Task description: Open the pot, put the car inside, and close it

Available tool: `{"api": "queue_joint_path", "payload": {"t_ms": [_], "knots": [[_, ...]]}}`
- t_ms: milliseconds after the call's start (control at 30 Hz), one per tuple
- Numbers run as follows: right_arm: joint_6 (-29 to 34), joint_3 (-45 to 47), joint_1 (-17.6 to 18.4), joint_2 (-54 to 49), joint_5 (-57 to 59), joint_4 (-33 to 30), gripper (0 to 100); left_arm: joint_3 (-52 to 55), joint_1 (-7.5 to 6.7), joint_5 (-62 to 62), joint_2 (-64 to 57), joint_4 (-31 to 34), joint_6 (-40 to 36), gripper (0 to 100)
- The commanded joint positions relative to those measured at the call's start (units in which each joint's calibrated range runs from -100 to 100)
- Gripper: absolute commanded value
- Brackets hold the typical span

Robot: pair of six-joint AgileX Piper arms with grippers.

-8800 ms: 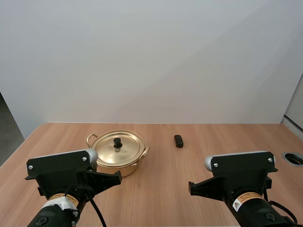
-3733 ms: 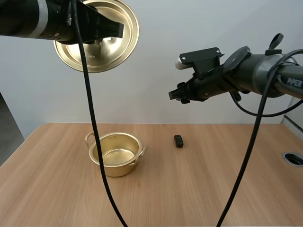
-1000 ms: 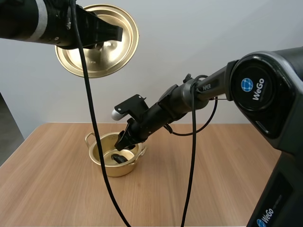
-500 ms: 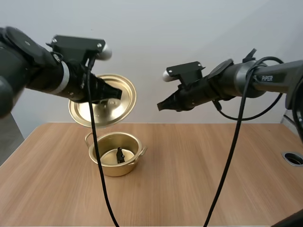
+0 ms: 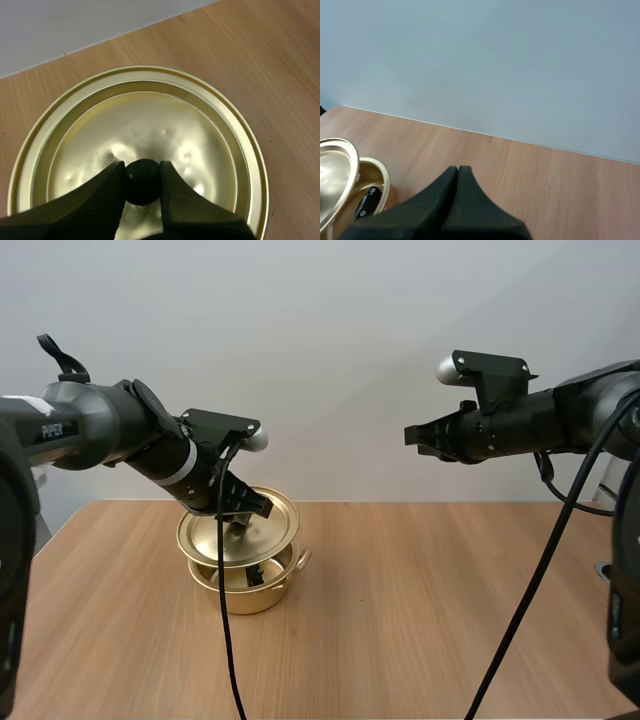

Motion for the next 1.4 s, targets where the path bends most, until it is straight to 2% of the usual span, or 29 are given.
{"api": "queue_joint_path", "payload": {"t_ms": [0,300,567,1000,1067,1133,1167,1233,1267,1367], "knots": [[-2.00,1.75,-0.61,-0.87,0.02,0.67,0,-0.05,-0.01,0.08,2.64,-0.01,0.45,0],[-3.64,3.40,-0.61,-3.68,-0.55,0.68,0,0.12,-0.01,-1.32,6.89,-1.91,2.32,0],[-3.64,3.40,-0.61,-4.08,-0.55,0.68,0,3.49,-0.01,-10.18,7.47,-3.14,5.49,0],[-3.64,3.40,-0.61,-4.09,-0.55,0.58,0,3.49,-0.01,-9.52,9.78,-4.68,7.63,1],[-3.64,3.40,-0.61,-4.09,-0.55,0.58,0,3.49,-0.01,-9.68,10.22,-4.80,8.32,13],[-3.64,3.40,-0.61,-4.09,-0.55,0.58,0,3.49,-0.01,-9.68,10.38,-5.17,8.43,35],[-3.64,3.40,-0.61,-4.09,-0.55,0.58,0,3.49,-0.01,-10.41,10.38,-5.80,8.34,52],[-3.64,3.40,-0.61,-4.09,-0.55,0.58,0,3.06,-0.01,-10.93,10.10,-6.24,8.34,92],[-3.64,3.40,-0.61,-4.09,-0.55,0.58,0,2.66,-0.01,-10.93,9.96,-6.24,8.34,100],[-3.75,3.40,-0.61,-4.09,-0.55,0.48,0,0.29,0.25,-9.47,7.83,-6.12,6.22,100]]}}
